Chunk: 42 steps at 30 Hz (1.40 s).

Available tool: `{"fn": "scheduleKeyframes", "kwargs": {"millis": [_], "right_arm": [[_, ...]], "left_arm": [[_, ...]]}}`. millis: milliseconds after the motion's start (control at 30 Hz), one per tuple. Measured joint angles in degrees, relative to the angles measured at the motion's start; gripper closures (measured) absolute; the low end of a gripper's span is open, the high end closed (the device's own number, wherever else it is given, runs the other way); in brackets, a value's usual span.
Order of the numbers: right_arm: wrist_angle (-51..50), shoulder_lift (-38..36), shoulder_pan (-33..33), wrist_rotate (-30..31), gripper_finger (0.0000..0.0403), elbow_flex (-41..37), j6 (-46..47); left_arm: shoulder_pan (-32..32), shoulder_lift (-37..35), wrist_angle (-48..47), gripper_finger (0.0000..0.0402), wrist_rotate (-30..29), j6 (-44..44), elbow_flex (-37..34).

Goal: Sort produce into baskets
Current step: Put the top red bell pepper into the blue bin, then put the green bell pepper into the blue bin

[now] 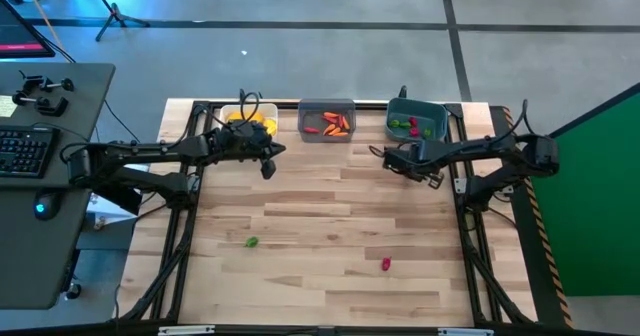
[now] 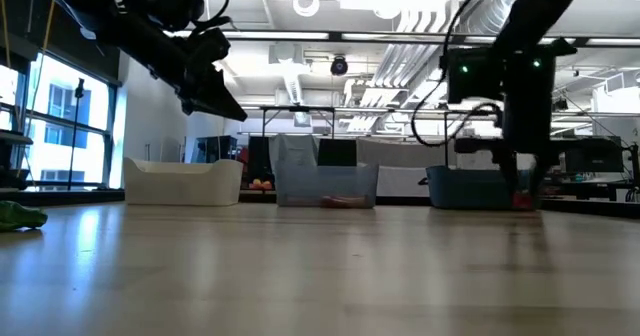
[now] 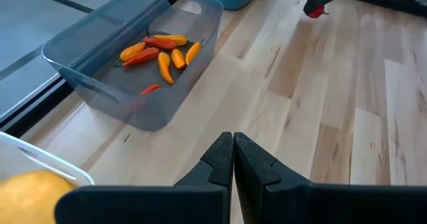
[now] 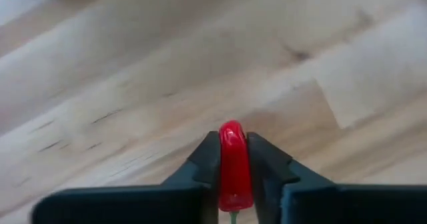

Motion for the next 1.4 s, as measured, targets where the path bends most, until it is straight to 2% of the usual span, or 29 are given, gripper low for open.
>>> {"fn": "scheduleKeyframes", "kwargs": {"millis": [100,200,433,633,767,867,967,1100,1200,1300,1400], "right_arm": [[-1.4,0.0,-0.4,1.1,0.0379,3.1,-7.1],[-3.9,0.0,-2.4,2.5,0.0386,7.0,-14.0],[-3.0,-0.1,-14.4,9.8,0.0379,16.2,-36.0],[7.1,-0.1,-27.4,4.9,0.0384,16.4,-55.1],[12.4,0.0,-32.2,0.2,0.0371,13.2,-60.7],[14.4,0.0,-34.3,-0.4,0.0353,11.7,-64.4],[14.8,0.0,-35.4,-1.1,0.0321,11.6,-70.6],[14.3,0.0,-35.5,-4.3,0.0257,11.6,-74.4],[15.1,0.0,-35.5,-3.8,0.0206,11.6,-75.9],[17.2,0.0,-35.5,-3.8,0.0167,11.6,-80.3],[17.4,0.0,-35.5,-5.4,0.0144,11.6,-82.8]], "left_arm": [[0.0,0.0,1.3,0.0401,0.0,-1.6,0.0],[0.0,0.0,4.1,0.0401,0.0,-2.1,0.0],[0.0,0.1,9.6,0.0402,-0.1,2.2,0.0],[0.0,0.1,7.8,0.0402,-1.3,1.6,0.0],[0.0,0.1,2.2,0.0401,-1.3,2.4,0.0],[0.0,0.1,0.1,0.0401,-1.0,2.9,0.0],[0.0,-0.2,-1.6,0.0402,2.6,3.9,0.0],[-1.1,-0.8,-7.5,0.0402,7.4,-0.9,0.9],[-3.4,-0.8,-14.1,0.0402,9.2,-3.1,2.2],[-7.3,-0.8,-21.6,0.0401,9.3,-3.5,4.4],[-11.4,-0.8,-28.6,0.0402,6.9,-4.9,7.1]]}}
